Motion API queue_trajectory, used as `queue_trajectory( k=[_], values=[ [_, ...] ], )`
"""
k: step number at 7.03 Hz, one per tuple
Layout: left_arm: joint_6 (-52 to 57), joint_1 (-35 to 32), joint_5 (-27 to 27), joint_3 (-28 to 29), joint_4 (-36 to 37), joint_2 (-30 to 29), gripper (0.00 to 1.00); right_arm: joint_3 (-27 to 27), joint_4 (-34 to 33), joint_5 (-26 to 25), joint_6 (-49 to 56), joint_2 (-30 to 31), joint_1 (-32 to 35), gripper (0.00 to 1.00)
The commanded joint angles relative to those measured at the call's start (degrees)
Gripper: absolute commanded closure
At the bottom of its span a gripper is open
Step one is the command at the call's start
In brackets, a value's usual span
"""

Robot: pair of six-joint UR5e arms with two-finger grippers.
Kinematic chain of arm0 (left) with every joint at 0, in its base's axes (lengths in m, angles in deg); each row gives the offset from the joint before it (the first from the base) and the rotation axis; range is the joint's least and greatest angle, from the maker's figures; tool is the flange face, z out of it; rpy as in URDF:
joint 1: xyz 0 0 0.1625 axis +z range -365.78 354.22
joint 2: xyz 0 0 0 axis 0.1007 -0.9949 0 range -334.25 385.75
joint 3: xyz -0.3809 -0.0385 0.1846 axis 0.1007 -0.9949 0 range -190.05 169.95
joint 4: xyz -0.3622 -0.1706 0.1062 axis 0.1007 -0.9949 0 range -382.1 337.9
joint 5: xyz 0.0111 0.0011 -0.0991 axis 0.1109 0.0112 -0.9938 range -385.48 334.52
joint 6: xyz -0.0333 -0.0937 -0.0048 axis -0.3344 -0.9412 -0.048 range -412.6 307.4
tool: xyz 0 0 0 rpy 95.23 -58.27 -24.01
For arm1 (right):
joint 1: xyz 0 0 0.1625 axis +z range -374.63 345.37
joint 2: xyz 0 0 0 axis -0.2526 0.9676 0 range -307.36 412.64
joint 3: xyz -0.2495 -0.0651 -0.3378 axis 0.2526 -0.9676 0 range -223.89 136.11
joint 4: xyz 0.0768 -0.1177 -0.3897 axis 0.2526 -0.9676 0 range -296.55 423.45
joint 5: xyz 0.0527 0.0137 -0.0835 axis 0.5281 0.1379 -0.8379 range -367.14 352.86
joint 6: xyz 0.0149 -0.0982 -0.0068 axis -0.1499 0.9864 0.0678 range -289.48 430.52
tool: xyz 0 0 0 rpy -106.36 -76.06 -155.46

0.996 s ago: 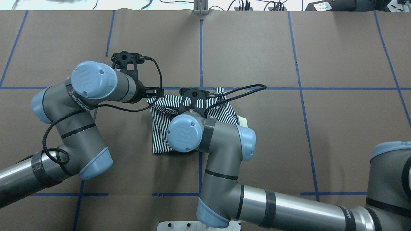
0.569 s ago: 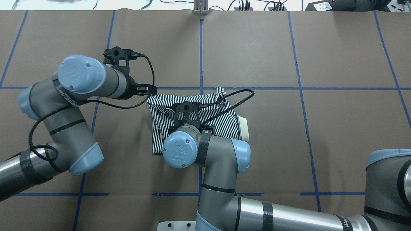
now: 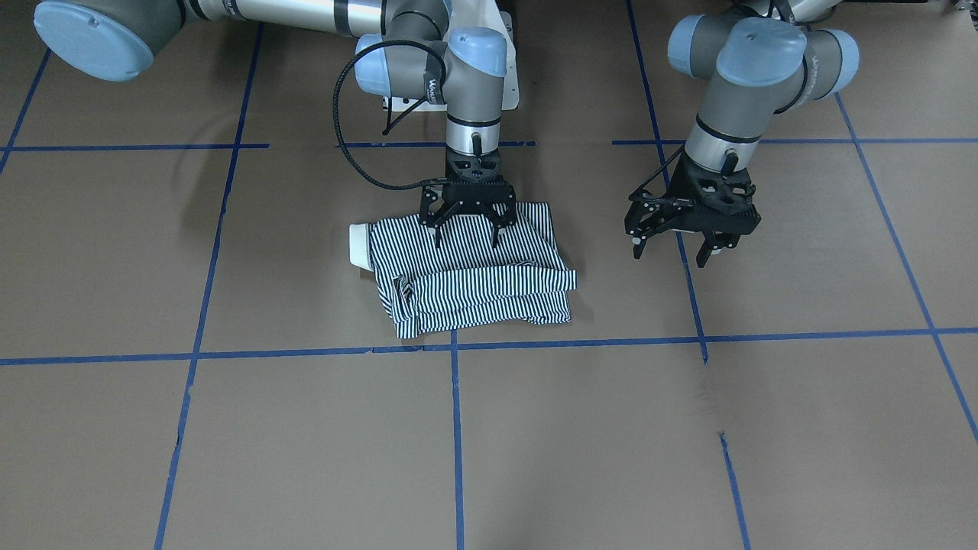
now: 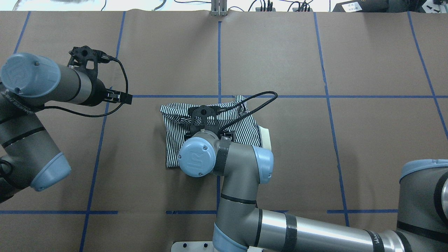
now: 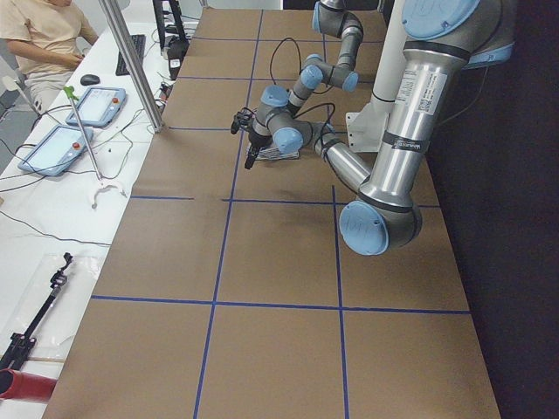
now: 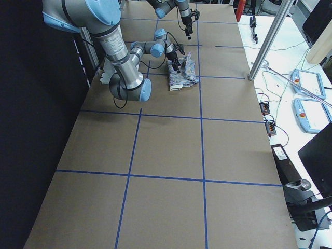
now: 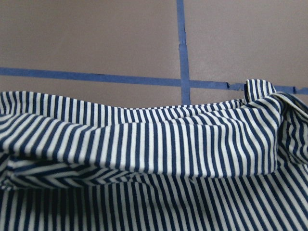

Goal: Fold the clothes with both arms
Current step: 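Press the right gripper on the folded bundle and lift away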

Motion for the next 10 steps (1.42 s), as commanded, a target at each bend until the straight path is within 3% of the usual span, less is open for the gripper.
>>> queue_trajectory(
  k=[1, 4, 6, 8, 10],
  values=[
    [-0.06, -0.13, -0.04, -0.18, -0.03, 0.15, 0.00, -7.18, 5.86, 0.10, 0.65, -1.96, 2.53, 0.00],
    [-0.23, -0.04, -0.04, -0.18, -0.03, -0.20, 0.00, -19.84, 7.39, 1.85, 1.35, -11.45, 9.46, 0.00],
    [-0.75, -0.04, -0.04, -0.27, 0.06, -0.29, 0.00, -23.39, 9.85, 4.47, 1.44, -12.09, 13.42, 0.00],
    [-1.81, 0.40, -0.04, -0.27, 0.06, -0.47, 0.00, -17.64, 9.07, 9.83, 2.05, -11.22, 13.62, 0.00],
    [-2.52, 0.57, -0.04, -0.18, 0.06, -0.82, 0.00, -11.82, 9.15, 10.65, 2.05, -5.70, 12.74, 0.00]
  ],
)
